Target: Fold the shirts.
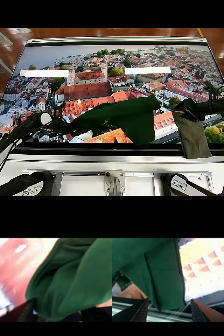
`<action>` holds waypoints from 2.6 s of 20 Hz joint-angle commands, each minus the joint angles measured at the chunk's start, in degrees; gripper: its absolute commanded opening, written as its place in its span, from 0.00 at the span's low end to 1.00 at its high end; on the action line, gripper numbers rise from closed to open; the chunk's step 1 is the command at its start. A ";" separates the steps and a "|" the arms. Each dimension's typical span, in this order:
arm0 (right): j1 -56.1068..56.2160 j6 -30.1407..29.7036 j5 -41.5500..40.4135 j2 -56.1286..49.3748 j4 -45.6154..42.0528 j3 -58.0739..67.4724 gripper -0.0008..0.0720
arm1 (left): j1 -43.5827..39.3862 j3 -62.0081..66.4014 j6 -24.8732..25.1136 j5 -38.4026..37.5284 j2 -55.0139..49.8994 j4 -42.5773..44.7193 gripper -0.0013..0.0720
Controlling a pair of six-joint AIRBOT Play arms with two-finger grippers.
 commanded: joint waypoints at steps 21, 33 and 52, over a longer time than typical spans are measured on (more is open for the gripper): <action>21.14 5.70 -12.07 -15.69 0.42 -15.87 0.59 | -2.19 3.98 6.62 -2.64 0.94 -5.09 0.07; 21.14 -7.96 -5.84 15.96 1.79 19.45 0.10 | 11.50 55.69 16.22 -19.02 11.06 -4.85 0.07; 21.16 11.04 7.78 32.00 -17.27 19.47 0.10 | 24.74 41.77 9.99 -49.22 18.86 -3.74 0.07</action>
